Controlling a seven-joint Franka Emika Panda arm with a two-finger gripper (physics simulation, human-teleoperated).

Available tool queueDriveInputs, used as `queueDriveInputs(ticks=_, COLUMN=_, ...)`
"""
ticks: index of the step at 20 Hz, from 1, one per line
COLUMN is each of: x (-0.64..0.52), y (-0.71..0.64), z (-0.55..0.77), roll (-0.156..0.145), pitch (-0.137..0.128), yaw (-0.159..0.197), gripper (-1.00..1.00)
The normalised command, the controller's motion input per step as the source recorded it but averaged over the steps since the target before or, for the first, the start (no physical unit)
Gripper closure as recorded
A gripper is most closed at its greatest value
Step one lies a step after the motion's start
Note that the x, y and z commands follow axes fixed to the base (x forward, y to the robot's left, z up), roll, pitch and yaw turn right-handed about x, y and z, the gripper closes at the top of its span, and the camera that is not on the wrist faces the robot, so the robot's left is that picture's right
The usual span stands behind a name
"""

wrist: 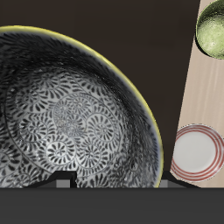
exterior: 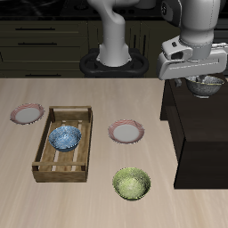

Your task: Place the black bowl onto the plate that is in the center of the table

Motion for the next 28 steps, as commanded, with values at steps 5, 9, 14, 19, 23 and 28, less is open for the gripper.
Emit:
queueDriveInputs(ticks=5, x=-0.15, y=-0.04, z=0.18, roll=0.027, pitch=-0.045, yaw=0.006, gripper=1.0)
queueDriveInputs(ticks=9, x=-0.07, y=-0.11, z=0.12, roll=0.007, pitch=-0.024, yaw=-0.016, gripper=1.0)
queueDriveInputs(ticks=14, x=-0.19, y=-0.26, z=0.13, roll=-0.007, pitch=-0.03, yaw=-0.026, gripper=1.0)
queueDriveInputs(ticks=19, x=-0.27, y=-0.47, z=0.07, roll=-0.003, pitch=-0.008, yaw=-0.025, gripper=1.0)
queueDriveInputs(ticks=23, x=-0.26, y=-0.57, z=0.02, roll=-0.02, pitch=-0.031, yaw=-0.011, gripper=1.0)
queueDriveInputs(ticks=28, x=-0.16, y=-0.63, z=-0.13, roll=-0.038, pitch=-0.005, yaw=-0.013, gripper=1.0)
